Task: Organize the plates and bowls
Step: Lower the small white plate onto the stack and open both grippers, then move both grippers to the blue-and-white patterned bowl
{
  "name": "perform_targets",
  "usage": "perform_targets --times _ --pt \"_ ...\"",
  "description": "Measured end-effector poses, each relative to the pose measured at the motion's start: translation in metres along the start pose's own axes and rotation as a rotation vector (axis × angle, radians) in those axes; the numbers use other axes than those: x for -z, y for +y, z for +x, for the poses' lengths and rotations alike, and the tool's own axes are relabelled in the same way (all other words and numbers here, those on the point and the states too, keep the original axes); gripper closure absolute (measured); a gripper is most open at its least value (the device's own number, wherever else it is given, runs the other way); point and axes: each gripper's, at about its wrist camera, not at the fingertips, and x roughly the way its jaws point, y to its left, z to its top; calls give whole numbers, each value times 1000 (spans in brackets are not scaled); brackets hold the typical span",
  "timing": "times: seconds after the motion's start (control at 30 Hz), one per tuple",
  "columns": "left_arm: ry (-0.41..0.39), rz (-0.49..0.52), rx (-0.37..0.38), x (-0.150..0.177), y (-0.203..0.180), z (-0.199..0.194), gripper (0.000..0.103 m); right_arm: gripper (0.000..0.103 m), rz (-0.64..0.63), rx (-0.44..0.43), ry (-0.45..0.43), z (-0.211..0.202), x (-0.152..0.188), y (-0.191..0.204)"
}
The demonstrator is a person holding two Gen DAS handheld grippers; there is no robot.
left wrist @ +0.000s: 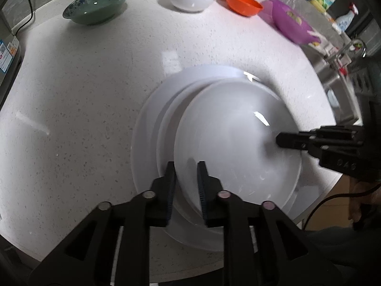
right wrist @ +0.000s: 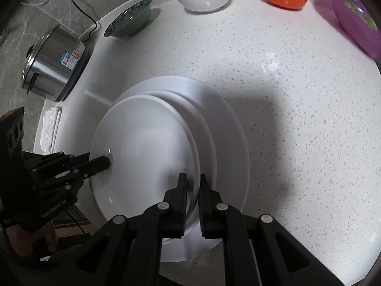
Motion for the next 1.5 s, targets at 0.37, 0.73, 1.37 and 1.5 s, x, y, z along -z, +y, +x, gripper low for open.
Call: perform_targets --times 0.37,0.73,1.37,1.5 --pt "-100 -24 76 -11 3 -26 78 92 -38 45 26 6 -9 11" --pt "-176 -116 63 -26 44 -50 22 57 -197 201 23 17 -15 52" --pt "-305 -207 -34 -114 166 -74 0 19 107 -82 -312 -100 -88 -3" --pt "-246 -242 -13 -148 197 -68 0 19 208 -214 -376 -111 -113 -14"
